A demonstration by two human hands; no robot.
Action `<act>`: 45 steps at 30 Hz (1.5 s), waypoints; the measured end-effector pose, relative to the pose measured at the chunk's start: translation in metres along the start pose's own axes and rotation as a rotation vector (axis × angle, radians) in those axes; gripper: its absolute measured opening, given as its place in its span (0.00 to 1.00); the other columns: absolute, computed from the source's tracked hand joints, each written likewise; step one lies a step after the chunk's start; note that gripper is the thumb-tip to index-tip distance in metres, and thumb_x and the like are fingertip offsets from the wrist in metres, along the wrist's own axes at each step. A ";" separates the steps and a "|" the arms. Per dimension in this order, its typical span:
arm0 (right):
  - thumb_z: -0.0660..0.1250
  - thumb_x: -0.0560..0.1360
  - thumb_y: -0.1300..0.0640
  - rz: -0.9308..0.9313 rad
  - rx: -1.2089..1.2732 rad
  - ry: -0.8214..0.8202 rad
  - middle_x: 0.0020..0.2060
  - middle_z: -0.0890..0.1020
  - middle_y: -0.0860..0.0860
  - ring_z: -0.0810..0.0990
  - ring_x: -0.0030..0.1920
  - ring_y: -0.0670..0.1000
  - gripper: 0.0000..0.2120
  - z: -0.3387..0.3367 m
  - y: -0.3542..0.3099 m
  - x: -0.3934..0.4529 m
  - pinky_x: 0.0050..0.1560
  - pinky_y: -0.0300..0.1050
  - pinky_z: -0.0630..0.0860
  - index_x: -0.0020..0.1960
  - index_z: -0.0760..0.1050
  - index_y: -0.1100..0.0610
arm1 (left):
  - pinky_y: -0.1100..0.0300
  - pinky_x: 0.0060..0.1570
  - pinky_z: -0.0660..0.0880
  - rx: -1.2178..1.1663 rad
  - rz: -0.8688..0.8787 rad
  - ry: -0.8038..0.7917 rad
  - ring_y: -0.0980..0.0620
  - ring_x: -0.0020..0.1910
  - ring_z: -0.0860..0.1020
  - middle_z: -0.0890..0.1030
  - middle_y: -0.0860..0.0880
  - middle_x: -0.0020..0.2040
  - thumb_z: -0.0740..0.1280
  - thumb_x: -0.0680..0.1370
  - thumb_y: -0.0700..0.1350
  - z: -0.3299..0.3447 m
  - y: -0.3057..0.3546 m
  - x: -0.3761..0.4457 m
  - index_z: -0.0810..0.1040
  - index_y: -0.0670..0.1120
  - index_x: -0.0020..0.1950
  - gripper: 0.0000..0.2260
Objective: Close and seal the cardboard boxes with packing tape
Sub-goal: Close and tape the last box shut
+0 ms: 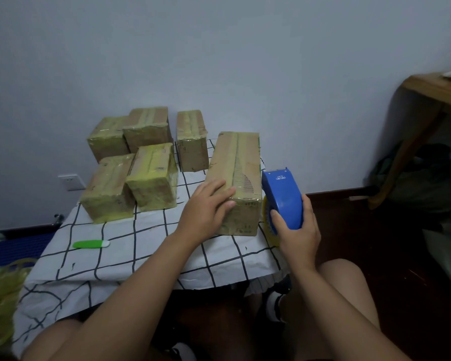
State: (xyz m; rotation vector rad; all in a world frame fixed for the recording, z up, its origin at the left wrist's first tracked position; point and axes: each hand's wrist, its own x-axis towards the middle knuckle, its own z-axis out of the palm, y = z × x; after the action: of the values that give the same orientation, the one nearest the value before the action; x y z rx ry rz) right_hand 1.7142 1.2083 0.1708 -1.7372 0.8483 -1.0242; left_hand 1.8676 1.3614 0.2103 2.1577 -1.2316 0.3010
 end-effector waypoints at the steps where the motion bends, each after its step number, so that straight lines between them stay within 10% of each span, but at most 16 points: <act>1: 0.75 0.72 0.51 0.000 0.003 -0.004 0.57 0.72 0.44 0.71 0.52 0.40 0.35 -0.001 -0.001 0.000 0.48 0.27 0.65 0.76 0.65 0.47 | 0.50 0.64 0.71 -0.056 -0.022 0.023 0.47 0.67 0.70 0.73 0.45 0.69 0.65 0.79 0.53 0.000 0.001 -0.003 0.78 0.47 0.67 0.19; 4: 0.75 0.73 0.51 -0.014 0.008 -0.023 0.57 0.72 0.44 0.73 0.50 0.36 0.34 -0.002 -0.001 -0.001 0.46 0.25 0.65 0.75 0.65 0.46 | 0.66 0.62 0.68 -0.162 -0.119 0.222 0.60 0.64 0.68 0.73 0.46 0.68 0.68 0.79 0.45 -0.003 -0.010 -0.014 0.78 0.42 0.65 0.15; 11: 0.75 0.73 0.51 -0.011 0.007 -0.023 0.57 0.71 0.43 0.69 0.53 0.25 0.35 -0.001 0.003 0.000 0.44 0.22 0.66 0.76 0.64 0.46 | 0.53 0.42 0.77 -0.042 -0.090 0.237 0.47 0.48 0.78 0.79 0.45 0.50 0.65 0.78 0.44 -0.004 -0.024 -0.009 0.82 0.39 0.51 0.11; 19: 0.75 0.73 0.51 -0.018 0.008 -0.013 0.58 0.71 0.42 0.72 0.53 0.31 0.35 0.000 0.003 -0.001 0.46 0.23 0.65 0.76 0.65 0.46 | 0.51 0.62 0.68 0.102 0.137 0.118 0.47 0.62 0.73 0.77 0.48 0.62 0.65 0.77 0.57 -0.015 -0.013 0.002 0.77 0.47 0.65 0.21; 27: 0.75 0.72 0.51 -0.017 0.020 -0.003 0.58 0.72 0.43 0.73 0.55 0.41 0.35 0.000 0.005 0.000 0.52 0.31 0.68 0.76 0.65 0.46 | 0.50 0.41 0.72 0.076 0.180 0.169 0.48 0.41 0.72 0.77 0.49 0.39 0.62 0.78 0.50 0.021 0.014 0.017 0.78 0.44 0.41 0.12; 35: 0.77 0.71 0.52 0.002 0.034 0.003 0.56 0.72 0.43 0.71 0.52 0.39 0.37 -0.002 0.002 -0.001 0.49 0.24 0.64 0.76 0.66 0.48 | 0.54 0.49 0.70 0.225 0.223 0.105 0.50 0.51 0.73 0.77 0.51 0.52 0.66 0.77 0.53 0.022 0.033 0.016 0.79 0.49 0.55 0.11; 45: 0.76 0.71 0.48 0.022 0.078 -0.029 0.60 0.74 0.42 0.73 0.59 0.42 0.36 -0.005 0.002 0.009 0.57 0.35 0.72 0.75 0.66 0.47 | 0.58 0.44 0.64 0.148 0.196 0.058 0.54 0.42 0.69 0.73 0.54 0.41 0.69 0.76 0.47 0.024 0.048 0.029 0.79 0.48 0.45 0.04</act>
State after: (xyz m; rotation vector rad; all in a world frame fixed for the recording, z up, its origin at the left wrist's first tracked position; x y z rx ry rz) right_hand 1.7131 1.1976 0.1729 -1.6701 0.7969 -1.0020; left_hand 1.8402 1.3086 0.2249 2.1371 -1.4298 0.5497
